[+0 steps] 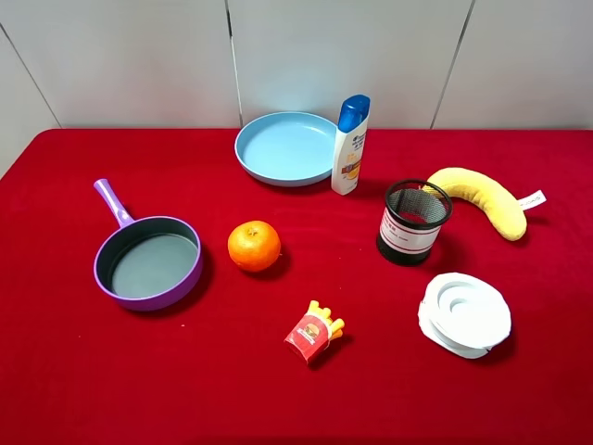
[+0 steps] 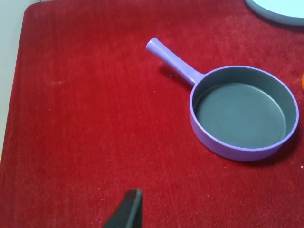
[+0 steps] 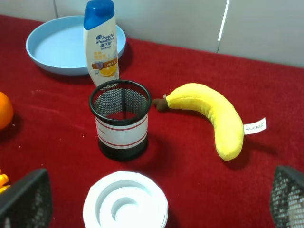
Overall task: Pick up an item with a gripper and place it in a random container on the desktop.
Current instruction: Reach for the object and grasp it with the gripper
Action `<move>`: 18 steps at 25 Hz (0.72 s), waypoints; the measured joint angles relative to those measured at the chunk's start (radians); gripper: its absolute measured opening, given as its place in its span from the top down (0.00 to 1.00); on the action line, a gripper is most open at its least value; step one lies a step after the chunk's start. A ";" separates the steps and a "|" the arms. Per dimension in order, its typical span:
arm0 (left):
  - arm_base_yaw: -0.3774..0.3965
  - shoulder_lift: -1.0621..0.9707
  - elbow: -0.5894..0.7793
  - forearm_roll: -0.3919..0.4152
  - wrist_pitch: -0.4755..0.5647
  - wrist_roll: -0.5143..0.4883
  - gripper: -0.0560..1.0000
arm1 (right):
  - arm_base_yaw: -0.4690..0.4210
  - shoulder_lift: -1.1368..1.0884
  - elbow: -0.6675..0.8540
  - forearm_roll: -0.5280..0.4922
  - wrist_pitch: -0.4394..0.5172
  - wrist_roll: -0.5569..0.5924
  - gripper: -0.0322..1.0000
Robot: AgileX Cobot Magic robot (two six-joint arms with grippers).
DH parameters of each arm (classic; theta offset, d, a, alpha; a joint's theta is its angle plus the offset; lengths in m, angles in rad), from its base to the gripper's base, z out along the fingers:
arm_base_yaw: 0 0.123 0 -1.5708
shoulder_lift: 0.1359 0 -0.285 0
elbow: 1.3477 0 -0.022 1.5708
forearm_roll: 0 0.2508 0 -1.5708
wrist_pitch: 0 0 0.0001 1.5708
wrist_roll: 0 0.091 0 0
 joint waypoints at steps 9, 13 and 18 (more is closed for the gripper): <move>0.000 0.000 0.000 0.000 0.000 0.000 0.01 | 0.000 0.000 0.000 0.000 0.000 0.000 0.30; 0.000 0.000 0.000 0.000 0.000 0.000 0.01 | 0.000 0.000 0.000 0.000 0.000 0.000 0.30; 0.000 0.000 0.000 0.000 0.000 0.000 0.01 | 0.000 0.000 0.000 0.000 0.000 0.000 0.30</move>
